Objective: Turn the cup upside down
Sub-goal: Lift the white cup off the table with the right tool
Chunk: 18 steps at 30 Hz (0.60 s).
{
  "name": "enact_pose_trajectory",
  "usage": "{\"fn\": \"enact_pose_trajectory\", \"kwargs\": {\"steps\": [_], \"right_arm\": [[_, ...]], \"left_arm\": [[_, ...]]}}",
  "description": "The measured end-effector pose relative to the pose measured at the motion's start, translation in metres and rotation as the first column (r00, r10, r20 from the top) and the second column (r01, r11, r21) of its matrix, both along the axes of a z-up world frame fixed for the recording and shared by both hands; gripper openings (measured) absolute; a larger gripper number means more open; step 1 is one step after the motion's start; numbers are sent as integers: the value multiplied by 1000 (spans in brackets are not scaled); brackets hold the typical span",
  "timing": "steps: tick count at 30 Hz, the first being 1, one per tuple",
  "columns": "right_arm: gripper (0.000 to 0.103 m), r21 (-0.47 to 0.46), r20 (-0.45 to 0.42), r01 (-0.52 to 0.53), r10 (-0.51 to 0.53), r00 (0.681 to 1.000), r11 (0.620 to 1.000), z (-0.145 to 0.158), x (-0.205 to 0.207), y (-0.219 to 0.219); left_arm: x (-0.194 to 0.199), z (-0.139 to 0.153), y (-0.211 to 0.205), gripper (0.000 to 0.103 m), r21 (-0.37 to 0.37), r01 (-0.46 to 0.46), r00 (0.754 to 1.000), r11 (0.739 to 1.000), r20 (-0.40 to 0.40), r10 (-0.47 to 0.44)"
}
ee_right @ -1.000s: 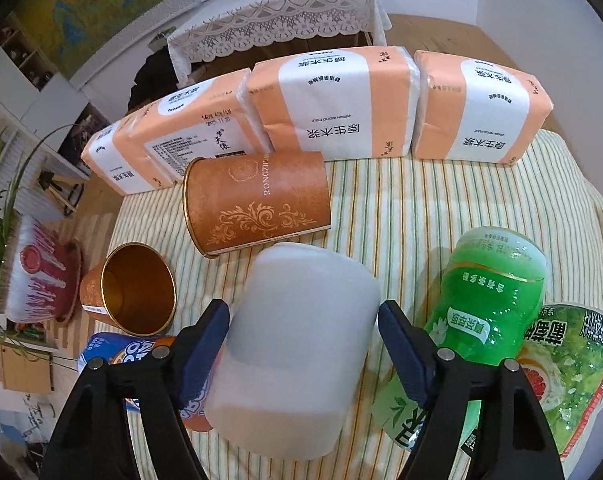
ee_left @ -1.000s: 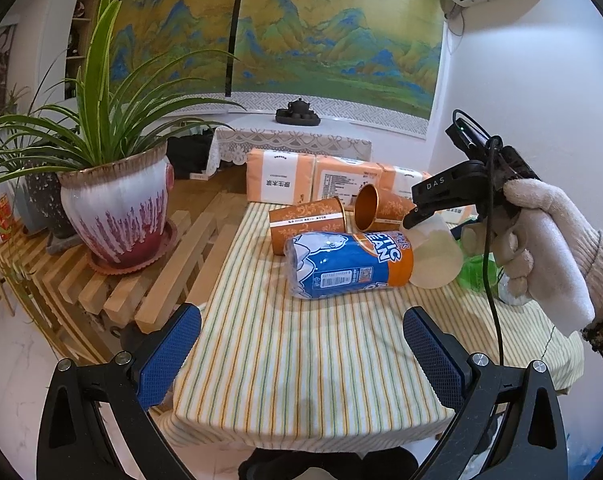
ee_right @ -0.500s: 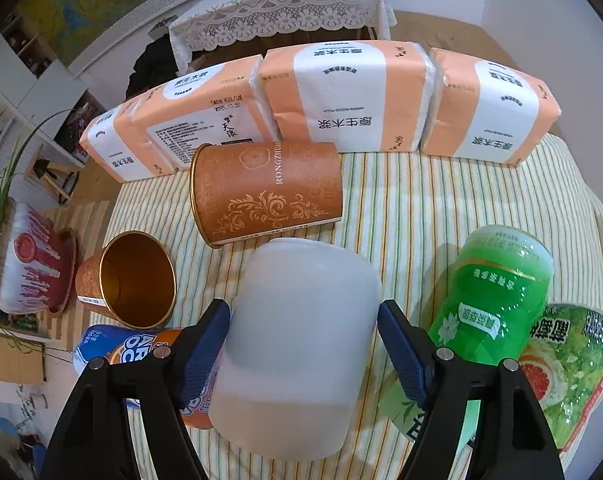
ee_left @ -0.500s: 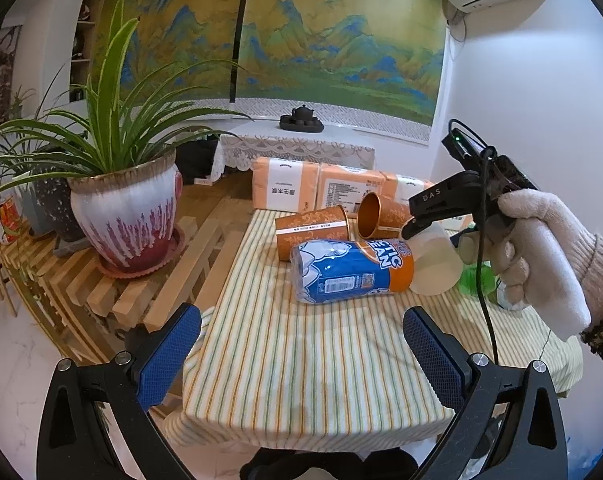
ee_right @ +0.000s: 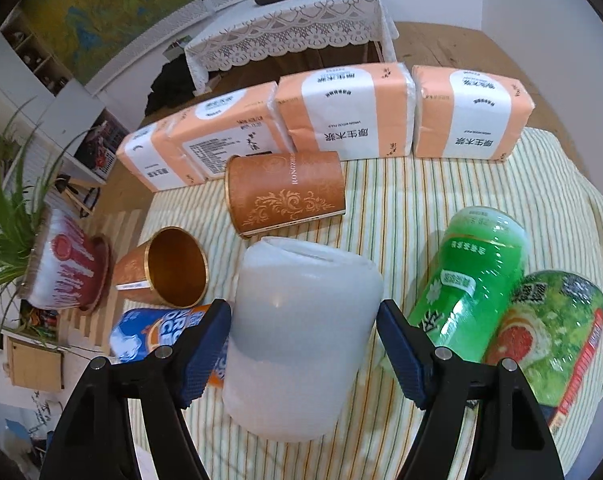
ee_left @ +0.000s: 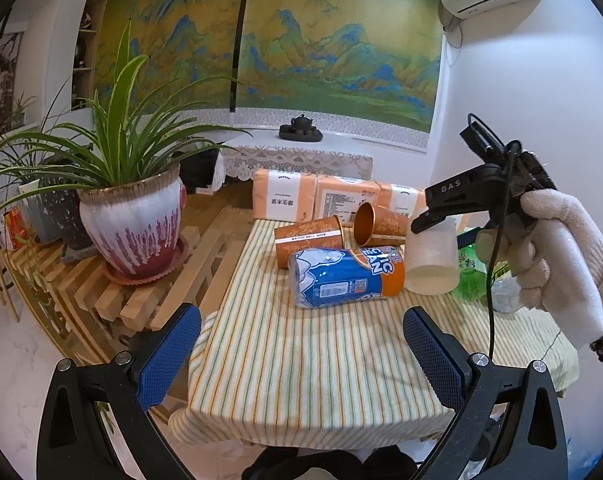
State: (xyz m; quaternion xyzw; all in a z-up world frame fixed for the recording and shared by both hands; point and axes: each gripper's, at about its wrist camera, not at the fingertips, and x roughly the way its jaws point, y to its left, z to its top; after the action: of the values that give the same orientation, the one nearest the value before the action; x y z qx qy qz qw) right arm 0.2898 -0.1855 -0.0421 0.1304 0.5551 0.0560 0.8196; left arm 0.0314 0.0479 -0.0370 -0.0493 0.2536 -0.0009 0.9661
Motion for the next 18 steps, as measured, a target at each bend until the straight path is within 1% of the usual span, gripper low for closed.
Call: {"fn": "enact_pose_trajectory", "kwargs": {"steps": [6, 14, 18], "right_arm": [[71, 41, 39, -5, 3, 999, 999, 17, -20, -3], [71, 40, 87, -17, 14, 996, 999, 33, -51, -3], [71, 41, 104, -17, 13, 995, 999, 34, -60, -5]], "left_arm": [[-8, 4, -3, 102, 1, 3, 1000, 1000, 7, -3], [-15, 7, -8, 102, 5, 7, 1000, 1000, 13, -7], [-14, 6, -10, 102, 9, 9, 1000, 1000, 9, -9]]}}
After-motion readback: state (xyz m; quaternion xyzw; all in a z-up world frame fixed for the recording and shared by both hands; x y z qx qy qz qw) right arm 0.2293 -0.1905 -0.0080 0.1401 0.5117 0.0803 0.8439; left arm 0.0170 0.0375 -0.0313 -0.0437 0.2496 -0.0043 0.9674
